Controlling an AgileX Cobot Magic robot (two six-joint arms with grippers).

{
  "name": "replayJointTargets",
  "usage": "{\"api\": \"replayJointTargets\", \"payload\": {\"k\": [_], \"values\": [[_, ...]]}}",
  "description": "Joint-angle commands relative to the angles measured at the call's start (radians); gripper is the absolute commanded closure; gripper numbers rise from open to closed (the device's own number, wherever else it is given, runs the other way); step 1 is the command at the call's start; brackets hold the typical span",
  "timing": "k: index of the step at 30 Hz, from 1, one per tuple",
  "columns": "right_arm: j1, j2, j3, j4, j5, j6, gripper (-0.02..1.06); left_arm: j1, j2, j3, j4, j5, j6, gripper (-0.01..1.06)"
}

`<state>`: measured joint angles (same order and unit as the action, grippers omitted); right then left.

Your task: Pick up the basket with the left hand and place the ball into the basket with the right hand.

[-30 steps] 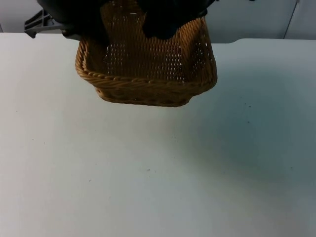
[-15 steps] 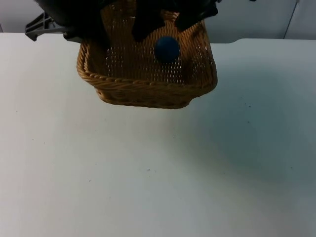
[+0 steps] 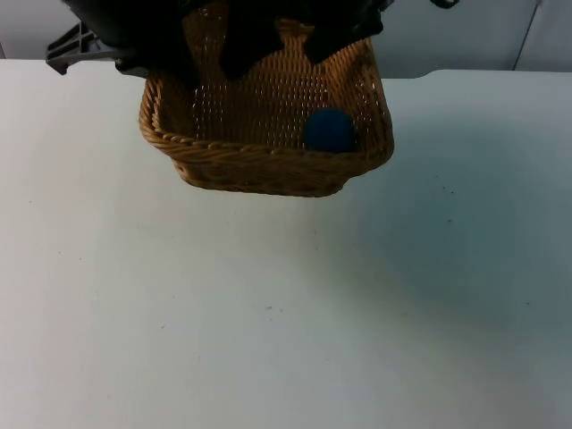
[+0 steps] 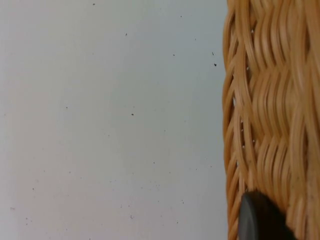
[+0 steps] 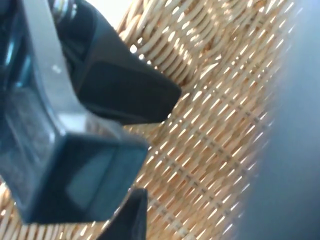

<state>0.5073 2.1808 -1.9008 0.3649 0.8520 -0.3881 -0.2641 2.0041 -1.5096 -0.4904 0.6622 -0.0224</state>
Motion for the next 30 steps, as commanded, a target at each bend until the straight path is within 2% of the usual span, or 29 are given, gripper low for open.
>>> {"api": "replayJointTargets", "payload": {"k": [1, 9, 13, 19, 26, 30], "values": [[0.006, -0.005, 0.002, 0.006, 0.011, -0.003, -0.01, 0.005, -0.011, -0.001, -0.027, -0.018, -0.002, 1.05], [0.006, -0.032, 0.002, -0.002, 0.013, 0.021, 0.0, 0.005, -0.011, -0.001, -0.025, -0.016, -0.002, 1.05], [-0.014, -0.08, 0.002, -0.048, 0.011, 0.056, 0.0, 0.005, -0.011, -0.001, -0.023, -0.015, -0.002, 1.05], [-0.128, -0.181, 0.002, -0.052, 0.077, 0.1, 0.0, 0.005, -0.011, -0.001, -0.021, -0.014, -0.002, 1.05], [-0.183, -0.299, 0.002, -0.107, 0.159, 0.101, 0.0, 0.005, -0.011, -0.001, -0.021, -0.014, -0.002, 1.05], [-0.225, -0.31, 0.002, -0.115, 0.161, 0.101, 0.0, 0.005, -0.011, -0.001, -0.021, -0.012, -0.002, 1.05]]}}
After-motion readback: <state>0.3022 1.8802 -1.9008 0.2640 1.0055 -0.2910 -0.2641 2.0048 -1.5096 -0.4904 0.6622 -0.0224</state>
